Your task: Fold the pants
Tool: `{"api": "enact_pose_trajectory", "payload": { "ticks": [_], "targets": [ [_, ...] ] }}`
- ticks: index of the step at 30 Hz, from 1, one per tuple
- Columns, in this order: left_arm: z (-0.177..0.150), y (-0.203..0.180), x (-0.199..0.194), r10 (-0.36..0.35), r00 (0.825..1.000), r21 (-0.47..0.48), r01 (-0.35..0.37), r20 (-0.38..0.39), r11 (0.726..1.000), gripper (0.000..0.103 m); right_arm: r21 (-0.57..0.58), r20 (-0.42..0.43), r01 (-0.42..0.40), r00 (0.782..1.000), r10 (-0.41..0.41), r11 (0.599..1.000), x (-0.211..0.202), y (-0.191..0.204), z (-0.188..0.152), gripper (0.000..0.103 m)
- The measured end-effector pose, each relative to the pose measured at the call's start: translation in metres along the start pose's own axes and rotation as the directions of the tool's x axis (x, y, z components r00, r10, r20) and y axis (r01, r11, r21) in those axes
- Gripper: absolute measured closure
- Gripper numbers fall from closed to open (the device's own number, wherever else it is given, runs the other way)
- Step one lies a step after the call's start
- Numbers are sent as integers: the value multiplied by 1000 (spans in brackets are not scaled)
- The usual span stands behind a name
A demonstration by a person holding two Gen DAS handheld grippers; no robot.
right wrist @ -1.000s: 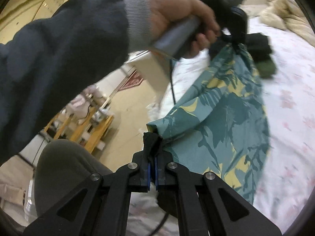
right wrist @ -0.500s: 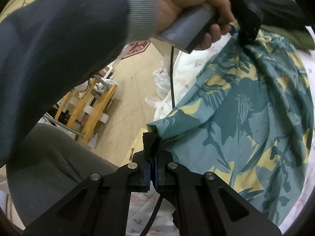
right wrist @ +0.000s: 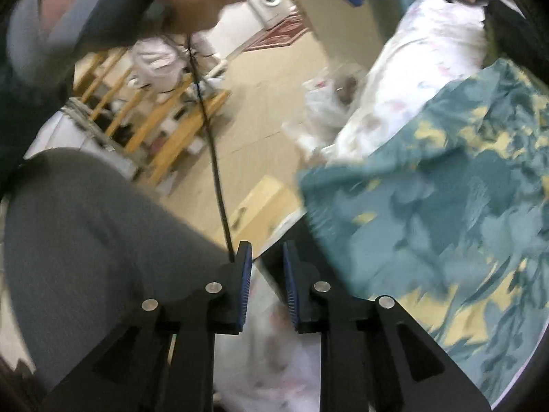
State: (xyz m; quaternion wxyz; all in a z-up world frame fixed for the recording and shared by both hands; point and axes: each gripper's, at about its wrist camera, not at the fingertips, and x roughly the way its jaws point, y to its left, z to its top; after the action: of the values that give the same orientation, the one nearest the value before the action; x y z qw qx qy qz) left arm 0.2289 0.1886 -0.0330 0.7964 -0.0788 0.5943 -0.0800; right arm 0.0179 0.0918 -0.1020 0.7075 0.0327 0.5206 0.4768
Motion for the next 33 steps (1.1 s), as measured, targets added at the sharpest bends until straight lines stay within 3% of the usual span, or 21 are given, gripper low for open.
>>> {"api": "enact_pose_trajectory", "payload": {
  "ticks": [3,5,6,7,8,11,13,15,17,18,20,22,23,24,26,27,29,32,33],
  "targets": [
    [-41,10,24,-13,999,-102,9,-45,995,17,168,116,-17,993,-3,986,-47,-35,-25,80],
    [-64,12,49,-68,993,-176,50,-95,983,17,315,185,6,980,-68,949,-81,-71,-43,59],
    [-73,11,58,-96,988,-205,70,-121,976,17,379,212,29,970,-117,925,-97,-88,-54,37],
    [-80,6,66,-124,981,-214,91,-147,973,17,439,238,51,956,-171,897,-114,-108,-67,30],
    [-84,-1,71,-130,980,-190,99,-154,977,17,488,243,65,948,-207,870,-125,-124,-77,29],
    [-88,-27,86,-8,982,-38,1,-187,999,17,661,238,20,942,-235,751,-138,-176,-109,29],
    [-89,-34,93,36,981,12,-34,-192,999,19,765,206,-40,961,-184,643,-123,-207,-128,29],
    [-91,-39,98,48,979,37,-41,-200,998,23,800,219,-129,972,-85,586,-100,-217,-137,29],
    [-98,-47,95,61,978,70,-47,-200,996,27,782,207,-155,978,-18,604,-83,-211,-134,30],
    [-102,-51,95,60,977,84,-44,-206,996,29,747,192,-148,981,3,648,-77,-200,-125,31],
    [-113,-60,87,70,978,121,-46,-197,992,36,707,176,-167,983,57,687,-65,-187,-116,34],
    [-116,-71,83,63,982,169,-33,-179,985,37,692,148,-148,987,62,707,-52,-186,-109,38],
    [-117,-74,84,95,981,195,-61,-167,979,42,690,139,-130,989,46,712,-47,-186,-106,40],
    [-119,-75,85,105,981,197,-72,-162,978,47,692,132,-115,991,31,713,-42,-186,-102,47],
    [-119,-75,87,89,982,183,-57,-168,981,47,666,109,-75,994,3,742,-36,-182,-94,85],
    [-119,-75,90,91,981,187,-58,-173,981,56,637,98,-59,995,-5,768,-38,-180,-92,99],
    [-120,-67,96,134,977,195,-100,-168,976,80,607,116,-54,993,-21,793,-49,-172,-86,99],
    [-120,-67,88,97,982,176,-68,-160,982,77,609,191,-79,980,-49,789,-84,-169,-83,99],
    [-120,-67,87,82,983,163,-55,-165,985,67,621,178,-53,981,-75,782,-89,-172,-85,99]
  ]
}}
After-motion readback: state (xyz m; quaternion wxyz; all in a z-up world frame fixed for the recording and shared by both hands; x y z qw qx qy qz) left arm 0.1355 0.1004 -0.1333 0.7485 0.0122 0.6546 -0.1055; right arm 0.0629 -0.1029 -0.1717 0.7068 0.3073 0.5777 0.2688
